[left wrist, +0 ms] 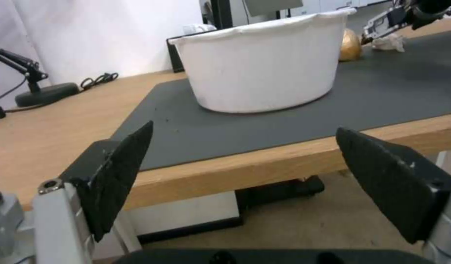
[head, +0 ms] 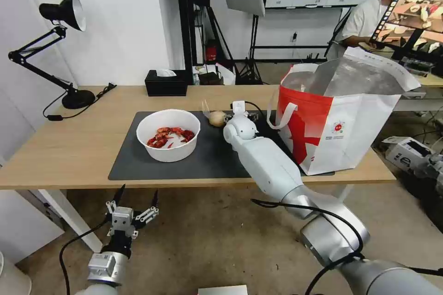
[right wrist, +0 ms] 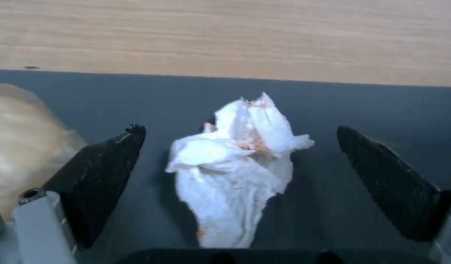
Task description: Pick up the trash from the table and place it into the takeout bag.
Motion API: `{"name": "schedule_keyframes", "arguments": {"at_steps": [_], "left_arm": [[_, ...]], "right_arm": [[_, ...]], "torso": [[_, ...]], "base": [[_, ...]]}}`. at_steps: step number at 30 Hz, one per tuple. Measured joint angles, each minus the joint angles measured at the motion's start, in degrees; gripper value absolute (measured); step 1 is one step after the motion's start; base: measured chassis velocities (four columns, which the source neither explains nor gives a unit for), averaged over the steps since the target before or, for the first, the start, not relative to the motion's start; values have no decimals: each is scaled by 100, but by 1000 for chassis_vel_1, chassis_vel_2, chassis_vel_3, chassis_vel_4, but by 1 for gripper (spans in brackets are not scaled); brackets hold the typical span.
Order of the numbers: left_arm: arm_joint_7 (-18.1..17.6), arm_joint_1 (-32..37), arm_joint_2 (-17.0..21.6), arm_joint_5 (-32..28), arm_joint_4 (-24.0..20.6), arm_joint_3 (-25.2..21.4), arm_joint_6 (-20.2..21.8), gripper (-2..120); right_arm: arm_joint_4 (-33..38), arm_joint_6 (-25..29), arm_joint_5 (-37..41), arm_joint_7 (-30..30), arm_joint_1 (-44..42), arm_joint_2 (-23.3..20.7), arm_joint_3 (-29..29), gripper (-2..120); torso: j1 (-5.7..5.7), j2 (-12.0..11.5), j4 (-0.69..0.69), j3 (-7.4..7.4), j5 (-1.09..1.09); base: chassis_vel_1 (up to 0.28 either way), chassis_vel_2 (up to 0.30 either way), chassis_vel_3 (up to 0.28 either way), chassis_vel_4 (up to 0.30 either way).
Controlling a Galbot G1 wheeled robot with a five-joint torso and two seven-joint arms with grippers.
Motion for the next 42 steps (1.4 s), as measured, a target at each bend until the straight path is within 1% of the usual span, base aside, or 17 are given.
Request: {"name": "schedule_keyframes", "arguments": {"at_steps": [4,14,17,19,21,23,24,26,27,29,32,34,35,37,39,41,42], "left_arm": [[2,11,2,1,5,-11,-20,100],[5,18,10,4,-8,-2,-22,100],[5,27,13,4,-18,-6,-22,100],[5,28,14,4,-22,-6,-22,100],[5,29,14,4,-22,-6,-22,100],[6,32,8,5,-22,9,-22,100],[6,32,8,5,-22,9,-22,100],[7,33,6,9,-23,24,-22,100],[7,33,6,9,-23,24,-22,100],[7,35,7,10,-33,27,-22,100],[7,39,8,10,-35,26,-22,100],[7,45,8,12,-38,26,-22,100],[7,45,8,12,-38,26,-22,100],[7,45,6,14,-40,28,-22,100],[7,44,3,16,-40,32,-22,100],[7,43,-3,21,-41,40,-22,100],[7,43,-3,21,-41,40,-22,100]], "right_arm": [[-180,0,-46,-34,53,6,90,100],[-211,15,-73,-174,29,2,119,100],[-204,25,-73,-183,3,1,110,97],[-192,35,-78,-187,-13,0,108,90],[-183,39,-80,-187,-22,-1,109,87],[-163,55,-82,-189,-56,-1,109,75],[-163,55,-82,-189,-56,-1,109,75],[-150,76,-82,-193,-88,-1,118,63],[-150,76,-82,-193,-88,-1,118,63],[-137,92,-77,-194,-113,0,126,51],[-132,98,-75,-194,-122,0,131,46],[-120,116,-73,-190,-137,-1,134,36],[-120,116,-73,-190,-137,-1,134,36],[-89,158,-70,-186,-172,-2,135,23],[-75,200,-70,-184,-195,-3,135,19],[-10,290,-76,-182,-265,-5,134,10],[-10,290,-76,-182,-265,-5,134,10]], "torso": [[0,0,0,0,0],[0,0,0,0,0],[0,0,0,0,0],[0,0,0,0,0],[0,0,0,0,0],[0,0,0,0,0],[0,0,0,0,0],[0,0,0,-1,0],[0,0,0,-1,0],[-1,0,1,-1,0],[-1,0,1,-1,0],[-1,0,1,-1,0],[-1,0,1,-1,0],[0,0,0,-1,0],[0,0,0,-1,0],[-1,0,-1,-1,0],[-1,0,-1,-1,0]], "base": [[0,0,0,0],[0,0,0,0],[0,0,0,0],[0,0,0,0],[0,0,0,0],[0,0,0,0],[0,0,0,0],[0,0,0,0],[0,0,0,0],[0,0,0,0],[0,0,0,0],[0,0,0,0],[0,0,0,0],[0,0,0,0],[0,0,0,0],[0,0,0,0],[0,0,0,0]]}}
